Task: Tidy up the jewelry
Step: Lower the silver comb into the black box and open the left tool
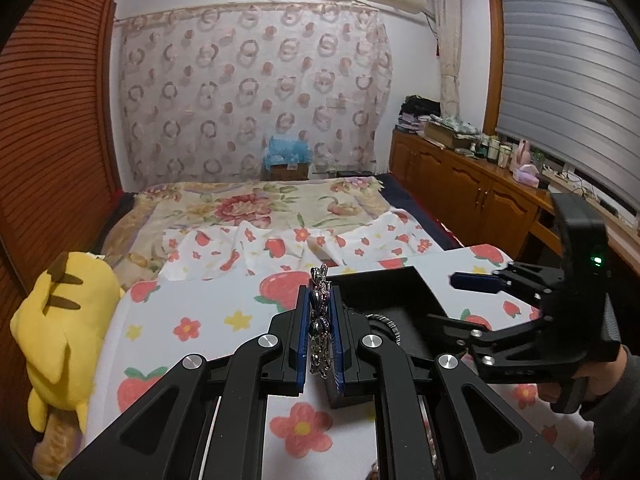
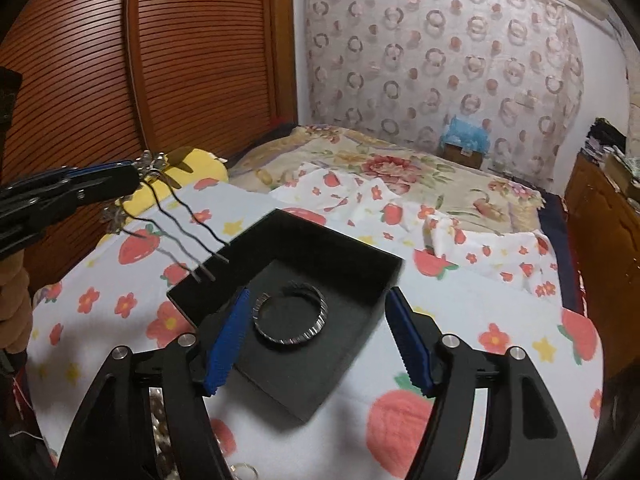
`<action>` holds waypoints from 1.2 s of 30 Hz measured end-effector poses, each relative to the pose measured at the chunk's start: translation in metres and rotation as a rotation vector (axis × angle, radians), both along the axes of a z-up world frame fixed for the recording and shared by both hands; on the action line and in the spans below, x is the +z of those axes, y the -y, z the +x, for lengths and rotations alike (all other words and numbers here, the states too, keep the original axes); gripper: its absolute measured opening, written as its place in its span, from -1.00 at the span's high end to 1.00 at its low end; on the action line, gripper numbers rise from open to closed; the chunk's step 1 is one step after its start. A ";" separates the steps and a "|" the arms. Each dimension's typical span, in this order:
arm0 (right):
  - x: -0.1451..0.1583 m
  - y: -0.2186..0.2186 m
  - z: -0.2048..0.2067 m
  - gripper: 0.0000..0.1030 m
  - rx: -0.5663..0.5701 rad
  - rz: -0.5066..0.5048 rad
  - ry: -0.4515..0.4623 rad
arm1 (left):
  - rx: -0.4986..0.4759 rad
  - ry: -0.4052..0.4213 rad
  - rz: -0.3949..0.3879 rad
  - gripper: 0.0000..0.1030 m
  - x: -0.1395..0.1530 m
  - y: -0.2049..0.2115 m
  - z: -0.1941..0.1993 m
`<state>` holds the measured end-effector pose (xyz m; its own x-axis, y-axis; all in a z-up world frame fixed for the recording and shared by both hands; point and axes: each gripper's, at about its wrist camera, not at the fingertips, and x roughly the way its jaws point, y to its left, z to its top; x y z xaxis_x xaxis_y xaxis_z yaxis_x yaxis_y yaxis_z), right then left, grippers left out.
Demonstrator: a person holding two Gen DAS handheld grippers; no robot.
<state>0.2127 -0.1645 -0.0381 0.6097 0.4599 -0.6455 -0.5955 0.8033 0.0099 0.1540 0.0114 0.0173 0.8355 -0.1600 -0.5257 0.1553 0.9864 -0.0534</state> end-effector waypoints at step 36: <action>-0.019 0.048 -0.050 -0.38 -0.079 0.021 -0.024 | -0.068 -0.116 0.014 0.18 -0.038 0.030 0.034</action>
